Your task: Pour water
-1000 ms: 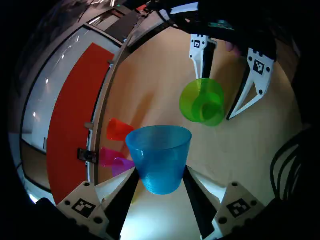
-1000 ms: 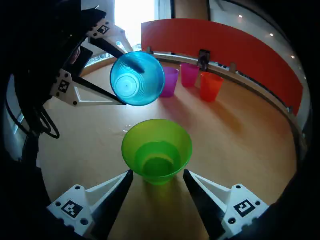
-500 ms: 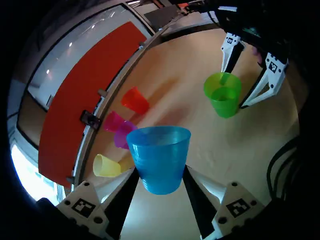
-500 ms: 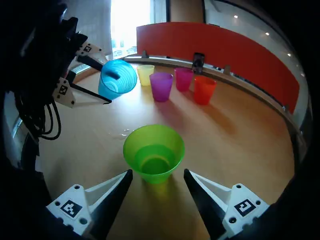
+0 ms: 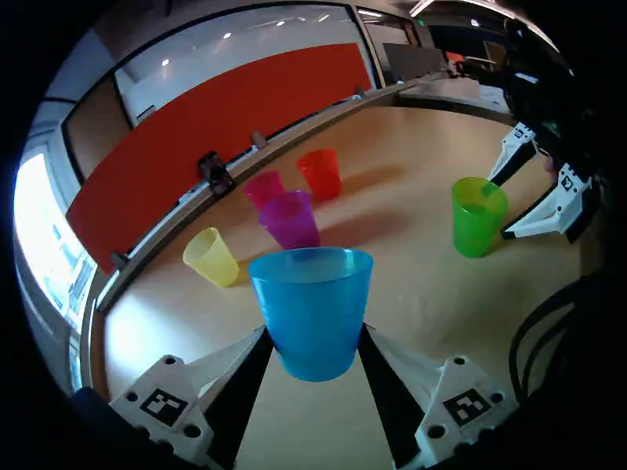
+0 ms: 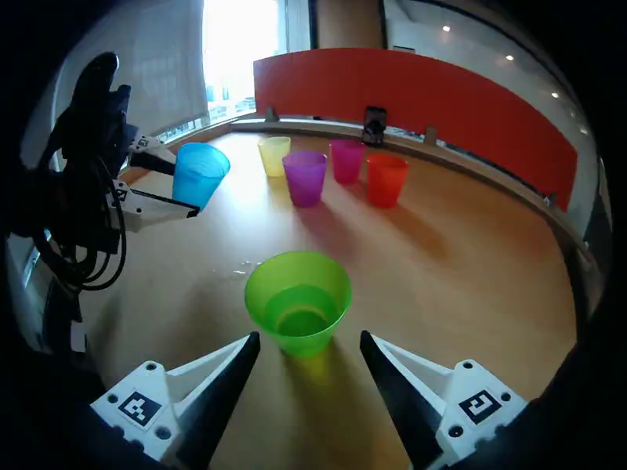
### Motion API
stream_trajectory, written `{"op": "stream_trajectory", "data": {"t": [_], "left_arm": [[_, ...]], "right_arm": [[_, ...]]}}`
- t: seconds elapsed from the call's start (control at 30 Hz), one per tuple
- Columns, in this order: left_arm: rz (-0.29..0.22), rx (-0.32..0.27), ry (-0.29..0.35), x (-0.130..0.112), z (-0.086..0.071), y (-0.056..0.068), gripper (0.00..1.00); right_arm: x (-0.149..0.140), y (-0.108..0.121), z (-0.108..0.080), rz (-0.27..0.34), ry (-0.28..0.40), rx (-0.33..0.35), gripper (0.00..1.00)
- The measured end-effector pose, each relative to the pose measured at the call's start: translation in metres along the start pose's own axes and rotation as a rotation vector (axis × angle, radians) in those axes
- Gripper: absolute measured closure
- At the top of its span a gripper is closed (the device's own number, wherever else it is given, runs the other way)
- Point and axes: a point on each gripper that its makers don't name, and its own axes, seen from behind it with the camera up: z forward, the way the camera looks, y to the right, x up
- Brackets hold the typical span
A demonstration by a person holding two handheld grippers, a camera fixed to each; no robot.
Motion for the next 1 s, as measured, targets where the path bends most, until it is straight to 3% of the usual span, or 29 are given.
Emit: {"op": "stream_trajectory", "data": {"t": [0.1, 0.27, 0.4, 0.6, 0.8, 1.0], "left_arm": [[-0.073, 0.030, -0.002, -0.013, -0.003, -0.004, 0.26], [-0.189, 0.055, -0.036, -0.036, -0.003, 0.000, 0.26], [-0.250, 0.059, -0.052, -0.044, 0.001, 0.002, 0.26], [-0.278, 0.044, -0.049, -0.036, 0.016, -0.002, 0.26], [-0.250, 0.038, -0.053, -0.028, 0.033, -0.007, 0.26], [-0.259, 0.029, -0.048, -0.031, 0.036, -0.003, 0.26]], "right_arm": [[-0.001, 0.000, -0.002, 0.010, -0.006, -0.008, 0.01], [-0.001, -0.003, -0.007, 0.029, -0.011, -0.013, 0.01], [-0.001, -0.007, -0.009, 0.042, -0.015, -0.010, 0.01], [-0.001, -0.010, -0.011, 0.036, -0.023, -0.010, 0.01], [-0.001, -0.009, -0.013, 0.037, -0.024, -0.015, 0.01], [-0.003, -0.005, -0.016, 0.048, -0.025, -0.024, 0.01]]}}
